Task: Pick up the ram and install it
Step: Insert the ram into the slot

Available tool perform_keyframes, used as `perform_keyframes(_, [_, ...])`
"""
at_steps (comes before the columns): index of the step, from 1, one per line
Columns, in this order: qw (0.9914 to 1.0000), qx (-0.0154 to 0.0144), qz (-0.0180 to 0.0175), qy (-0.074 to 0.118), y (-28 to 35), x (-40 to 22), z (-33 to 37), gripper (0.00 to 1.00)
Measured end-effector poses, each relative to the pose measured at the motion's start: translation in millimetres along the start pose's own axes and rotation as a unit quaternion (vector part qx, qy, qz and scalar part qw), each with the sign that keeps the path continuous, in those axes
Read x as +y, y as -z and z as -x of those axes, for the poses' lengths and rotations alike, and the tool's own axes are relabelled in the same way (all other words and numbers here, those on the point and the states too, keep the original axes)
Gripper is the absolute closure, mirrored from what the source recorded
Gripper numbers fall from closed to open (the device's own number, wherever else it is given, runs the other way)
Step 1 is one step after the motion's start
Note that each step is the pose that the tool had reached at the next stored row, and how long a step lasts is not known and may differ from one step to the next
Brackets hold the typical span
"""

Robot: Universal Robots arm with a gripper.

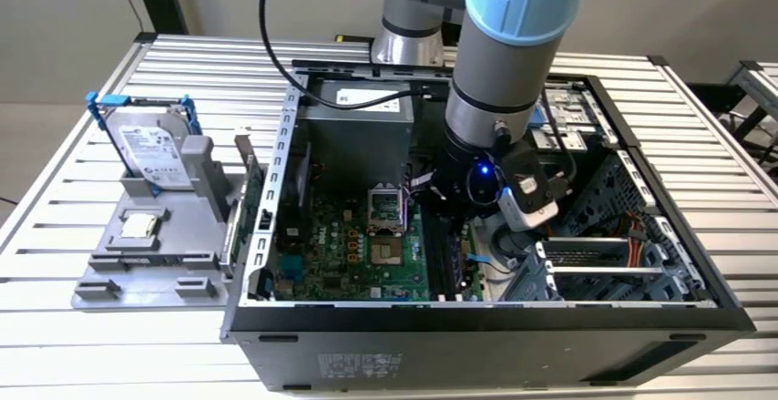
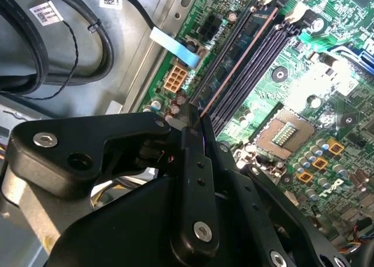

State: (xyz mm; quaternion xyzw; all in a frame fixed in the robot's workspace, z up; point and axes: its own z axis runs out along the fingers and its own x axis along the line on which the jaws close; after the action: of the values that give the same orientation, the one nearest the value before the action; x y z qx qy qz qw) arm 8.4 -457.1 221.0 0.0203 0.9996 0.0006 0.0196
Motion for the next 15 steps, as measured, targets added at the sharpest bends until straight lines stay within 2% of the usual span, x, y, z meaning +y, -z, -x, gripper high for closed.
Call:
perform_keyframes(5, [1.00000, 0.0012, 0.0000, 0.001, -0.1, -0.3, 0.0, 1.00])
perform_keyframes(10, [0.99994, 0.0029, 0.0003, 0.011, -0.3, -0.3, 0.0, 1.00])
perform_keyframes(15, [0.99993, 0.0039, 0.0004, 0.011, -4.1, -0.3, 0.0, 1.00])
